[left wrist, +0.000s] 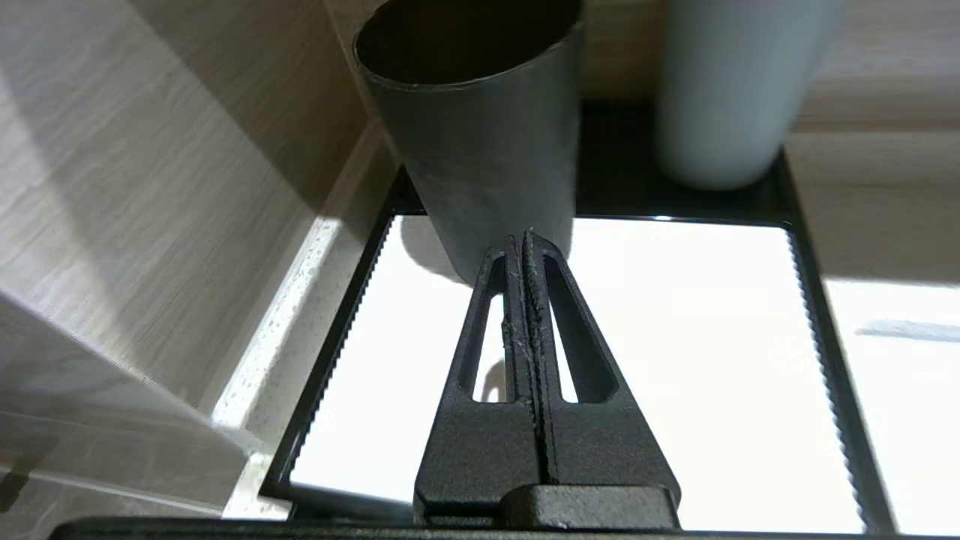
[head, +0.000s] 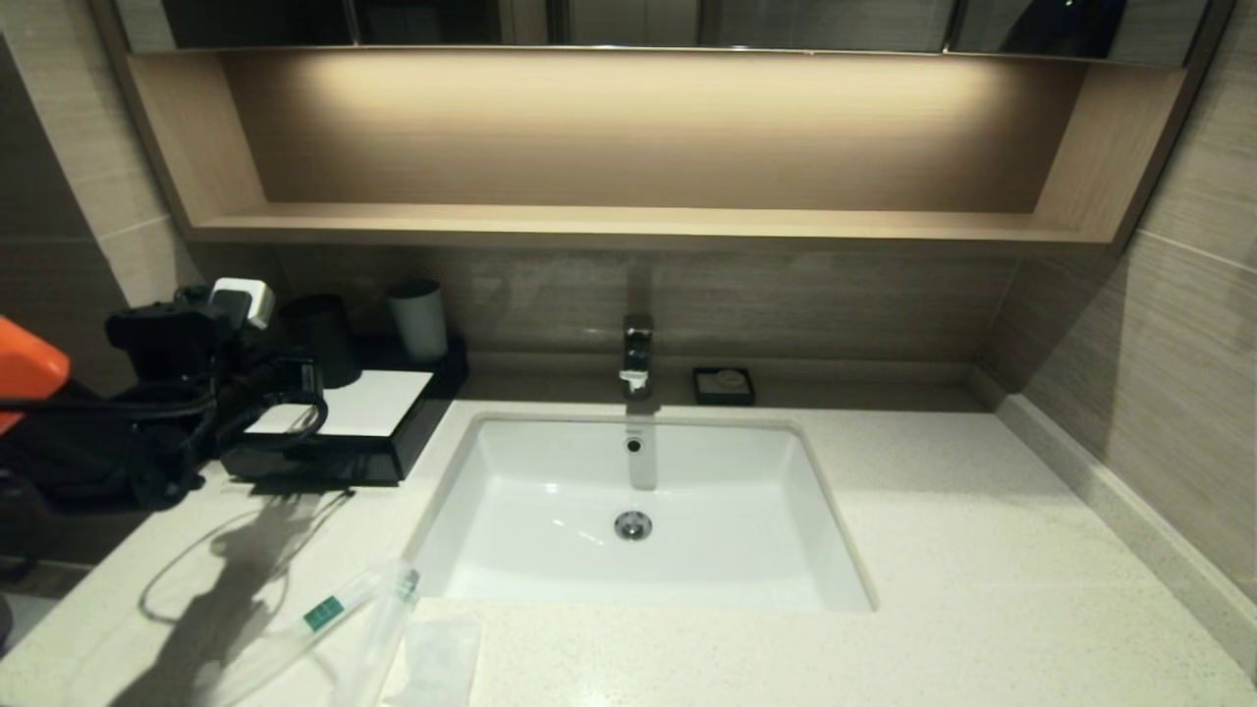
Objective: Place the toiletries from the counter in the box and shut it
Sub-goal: Place the cup on the storage box
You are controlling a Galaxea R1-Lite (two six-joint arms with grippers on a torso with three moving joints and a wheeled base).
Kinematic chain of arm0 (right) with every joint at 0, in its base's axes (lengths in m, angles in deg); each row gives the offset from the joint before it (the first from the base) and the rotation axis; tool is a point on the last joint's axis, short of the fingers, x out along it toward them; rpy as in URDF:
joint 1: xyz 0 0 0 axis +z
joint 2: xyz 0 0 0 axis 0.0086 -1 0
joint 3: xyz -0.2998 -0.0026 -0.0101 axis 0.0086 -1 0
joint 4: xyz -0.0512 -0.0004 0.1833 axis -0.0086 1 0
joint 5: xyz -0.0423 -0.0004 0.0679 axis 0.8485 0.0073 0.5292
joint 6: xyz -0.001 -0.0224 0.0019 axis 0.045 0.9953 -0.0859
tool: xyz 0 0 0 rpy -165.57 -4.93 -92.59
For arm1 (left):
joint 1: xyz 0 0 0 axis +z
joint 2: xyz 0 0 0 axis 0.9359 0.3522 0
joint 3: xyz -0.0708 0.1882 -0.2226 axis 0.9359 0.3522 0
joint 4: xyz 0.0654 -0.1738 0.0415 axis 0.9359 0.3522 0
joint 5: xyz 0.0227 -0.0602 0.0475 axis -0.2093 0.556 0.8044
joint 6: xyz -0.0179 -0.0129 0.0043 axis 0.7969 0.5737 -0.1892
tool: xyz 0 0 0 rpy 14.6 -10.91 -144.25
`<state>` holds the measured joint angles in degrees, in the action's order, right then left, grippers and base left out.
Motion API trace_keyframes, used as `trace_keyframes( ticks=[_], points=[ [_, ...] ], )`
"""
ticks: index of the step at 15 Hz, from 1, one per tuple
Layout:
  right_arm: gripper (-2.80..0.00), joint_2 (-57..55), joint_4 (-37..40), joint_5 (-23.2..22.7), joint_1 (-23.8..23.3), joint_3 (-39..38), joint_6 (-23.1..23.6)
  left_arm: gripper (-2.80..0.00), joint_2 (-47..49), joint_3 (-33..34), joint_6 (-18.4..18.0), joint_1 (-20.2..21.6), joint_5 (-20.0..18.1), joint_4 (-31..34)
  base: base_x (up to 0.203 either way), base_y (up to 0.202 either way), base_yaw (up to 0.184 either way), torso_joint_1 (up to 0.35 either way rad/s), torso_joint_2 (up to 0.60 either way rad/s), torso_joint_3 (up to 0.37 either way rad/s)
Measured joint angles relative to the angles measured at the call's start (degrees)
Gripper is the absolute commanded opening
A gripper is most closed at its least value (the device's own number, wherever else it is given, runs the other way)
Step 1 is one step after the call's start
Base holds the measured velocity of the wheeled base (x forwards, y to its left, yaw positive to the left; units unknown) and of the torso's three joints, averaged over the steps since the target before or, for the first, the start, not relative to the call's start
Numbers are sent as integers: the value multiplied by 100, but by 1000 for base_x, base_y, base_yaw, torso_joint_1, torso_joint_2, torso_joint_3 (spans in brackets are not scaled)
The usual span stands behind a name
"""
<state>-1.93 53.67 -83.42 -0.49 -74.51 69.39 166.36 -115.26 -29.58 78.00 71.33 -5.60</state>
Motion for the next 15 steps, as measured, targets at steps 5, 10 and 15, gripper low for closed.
trace_keyframes(
  ticks=[5, 10, 15],
  points=[
    [-280, 0, 2, 2, 0, 0, -2, -280, 440, -497, 108, 159, -210, 11, 0, 0, 0, 0, 0, 0],
    [-280, 0, 2, 0, 0, 0, 0, -280, 673, -794, 126, 253, -371, 52, 0, 0, 0, 0, 0, 0],
    [-280, 0, 2, 0, 0, 0, 0, -280, 858, -1063, 147, 327, -550, 138, 0, 0, 0, 0, 0, 0]
  ],
)
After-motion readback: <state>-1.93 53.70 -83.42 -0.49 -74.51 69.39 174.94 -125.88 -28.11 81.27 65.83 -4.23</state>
